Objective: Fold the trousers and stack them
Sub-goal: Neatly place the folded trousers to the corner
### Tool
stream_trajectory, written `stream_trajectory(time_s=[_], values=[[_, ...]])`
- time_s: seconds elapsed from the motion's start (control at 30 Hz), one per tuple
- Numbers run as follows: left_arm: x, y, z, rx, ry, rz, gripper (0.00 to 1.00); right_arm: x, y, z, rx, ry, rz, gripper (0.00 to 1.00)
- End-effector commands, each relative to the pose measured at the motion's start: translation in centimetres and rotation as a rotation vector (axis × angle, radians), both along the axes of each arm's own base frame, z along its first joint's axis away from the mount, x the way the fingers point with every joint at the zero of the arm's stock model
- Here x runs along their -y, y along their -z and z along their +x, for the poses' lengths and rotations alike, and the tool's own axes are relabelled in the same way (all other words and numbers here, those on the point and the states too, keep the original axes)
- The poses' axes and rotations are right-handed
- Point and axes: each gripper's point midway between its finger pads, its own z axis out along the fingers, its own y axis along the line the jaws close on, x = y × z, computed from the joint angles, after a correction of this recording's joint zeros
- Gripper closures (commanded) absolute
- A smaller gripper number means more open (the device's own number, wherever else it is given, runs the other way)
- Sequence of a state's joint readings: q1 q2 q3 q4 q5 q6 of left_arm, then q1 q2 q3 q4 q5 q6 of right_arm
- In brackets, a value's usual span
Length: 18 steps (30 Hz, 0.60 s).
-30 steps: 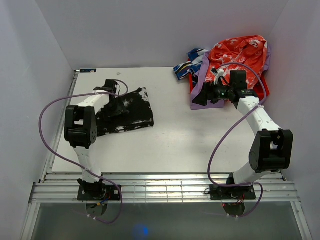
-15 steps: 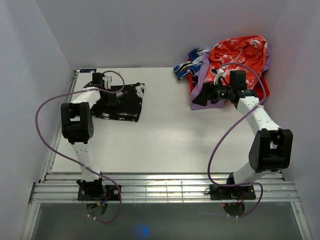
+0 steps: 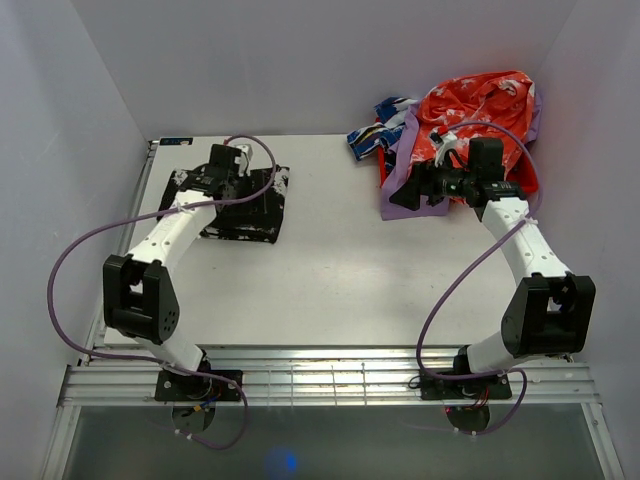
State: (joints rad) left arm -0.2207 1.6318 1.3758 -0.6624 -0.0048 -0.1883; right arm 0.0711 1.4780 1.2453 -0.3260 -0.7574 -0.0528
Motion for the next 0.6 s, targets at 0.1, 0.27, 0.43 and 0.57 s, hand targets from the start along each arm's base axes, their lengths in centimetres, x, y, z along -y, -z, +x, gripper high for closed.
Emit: stream_trajectory(time_s=[0.1, 0.27, 0.43, 0.57], values=[[2.8, 4.9, -2.7, -0.164, -0.153, -0.022, 0.21, 0.5, -0.6, 0.0, 0.031, 0.014, -0.005, 0.1], [5.3, 7.1, 0.2, -0.074, -0.104, 0.131, 0.21, 0.8, -0.1, 0.0, 0.022, 0.028, -0.011, 0.1], [3.1, 12.3, 1.9, -0.153, -0.191, 0.279, 0.21, 1.3, 0.1, 0.1, 0.02, 0.041, -0.016, 0.1], [-0.3, 14.6, 3.8, -0.196, -0.266, 0.281, 0.25, 1.3, 0.4, 0.1, 0.011, 0.039, -0.012, 0.1]])
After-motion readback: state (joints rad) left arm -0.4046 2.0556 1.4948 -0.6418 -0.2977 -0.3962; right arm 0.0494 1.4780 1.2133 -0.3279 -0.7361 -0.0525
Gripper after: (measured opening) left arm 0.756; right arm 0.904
